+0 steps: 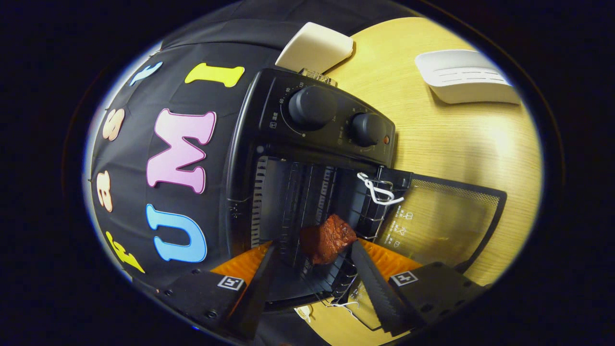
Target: Open the toaster oven, put the food inside, and close the toaster oven door.
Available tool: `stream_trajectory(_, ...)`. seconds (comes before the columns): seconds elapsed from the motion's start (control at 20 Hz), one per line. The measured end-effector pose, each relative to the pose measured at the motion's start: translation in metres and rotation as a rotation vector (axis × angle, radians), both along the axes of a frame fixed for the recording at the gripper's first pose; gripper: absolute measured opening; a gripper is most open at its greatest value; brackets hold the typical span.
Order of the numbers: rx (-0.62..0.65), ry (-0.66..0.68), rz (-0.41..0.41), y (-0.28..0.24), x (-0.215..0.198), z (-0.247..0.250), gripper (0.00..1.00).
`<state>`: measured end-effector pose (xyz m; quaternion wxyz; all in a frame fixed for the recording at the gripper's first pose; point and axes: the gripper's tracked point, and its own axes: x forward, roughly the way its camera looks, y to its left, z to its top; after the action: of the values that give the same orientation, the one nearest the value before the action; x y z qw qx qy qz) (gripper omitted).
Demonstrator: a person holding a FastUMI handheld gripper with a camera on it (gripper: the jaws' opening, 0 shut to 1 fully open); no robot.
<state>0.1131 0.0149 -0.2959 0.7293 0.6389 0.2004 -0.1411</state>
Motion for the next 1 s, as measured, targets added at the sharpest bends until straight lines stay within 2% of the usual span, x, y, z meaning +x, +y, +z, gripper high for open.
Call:
stream_trajectory(0.1,-0.025,0.004,0.012,0.001,-0.006,0.001,0.98)
stream_trajectory(0.4,-0.102,0.025,0.074,0.013,-0.038,0.007,0.98)
stream_trajectory(0.65,-0.282,0.024,0.149,0.02,-0.075,0.01,0.98)
stream_trajectory(0.8,-0.425,0.025,0.234,0.028,-0.096,0.002,0.98)
stream_trajectory(1.0,-0.637,0.103,0.396,0.035,-0.133,-0.027,0.98)
